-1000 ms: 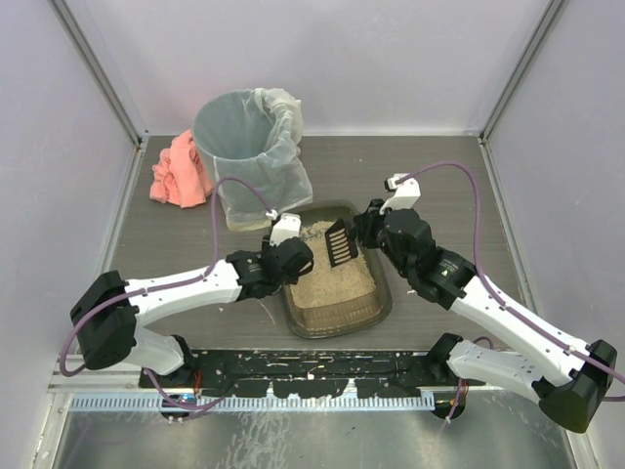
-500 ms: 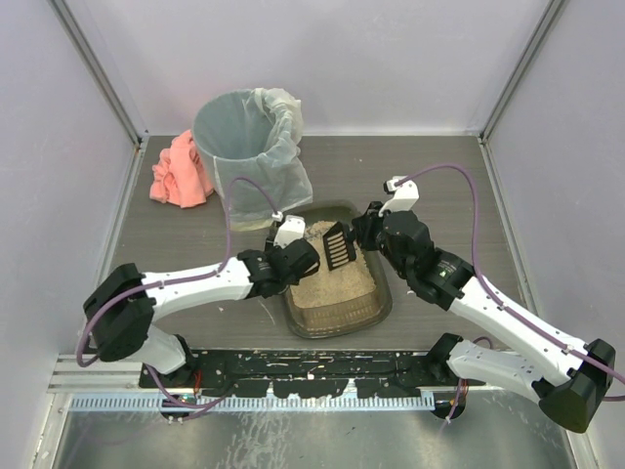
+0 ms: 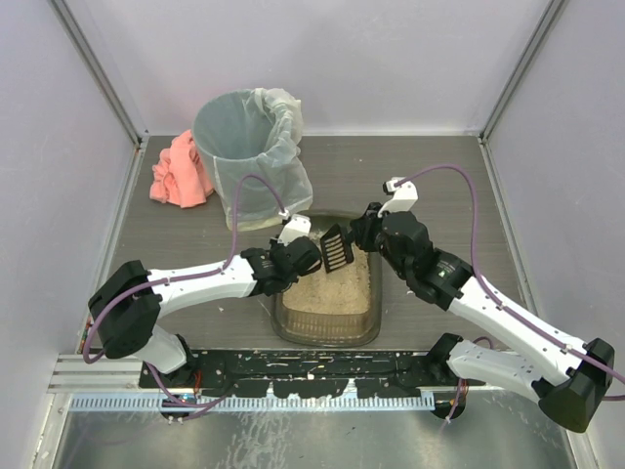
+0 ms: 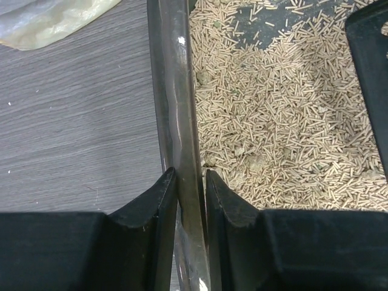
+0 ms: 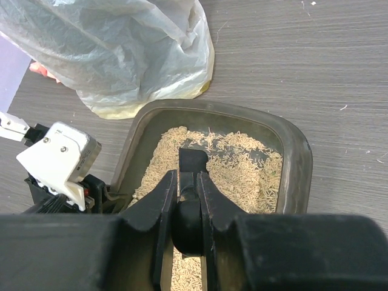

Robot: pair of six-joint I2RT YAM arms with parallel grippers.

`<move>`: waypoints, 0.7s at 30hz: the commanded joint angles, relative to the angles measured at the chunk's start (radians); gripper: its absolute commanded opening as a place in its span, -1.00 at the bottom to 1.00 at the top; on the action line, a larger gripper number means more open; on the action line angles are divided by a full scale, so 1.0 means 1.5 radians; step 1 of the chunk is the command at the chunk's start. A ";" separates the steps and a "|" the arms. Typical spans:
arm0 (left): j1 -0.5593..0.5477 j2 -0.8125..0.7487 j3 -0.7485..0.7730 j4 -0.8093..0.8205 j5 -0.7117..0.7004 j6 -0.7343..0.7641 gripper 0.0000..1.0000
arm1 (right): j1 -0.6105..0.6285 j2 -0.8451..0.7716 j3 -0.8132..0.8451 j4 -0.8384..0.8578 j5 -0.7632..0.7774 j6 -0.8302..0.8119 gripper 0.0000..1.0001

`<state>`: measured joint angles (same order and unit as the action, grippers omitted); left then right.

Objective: Clean the litter box

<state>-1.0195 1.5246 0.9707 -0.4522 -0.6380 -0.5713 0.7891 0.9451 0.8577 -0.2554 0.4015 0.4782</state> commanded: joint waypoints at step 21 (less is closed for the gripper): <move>-0.003 -0.191 -0.087 0.021 0.122 -0.024 -0.12 | 0.028 0.146 -0.008 -0.004 -0.006 0.117 -0.99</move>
<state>-1.0206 1.2881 0.9051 -0.4500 -0.5285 -0.5652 0.8062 1.1381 0.8299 -0.2401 0.3656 0.6315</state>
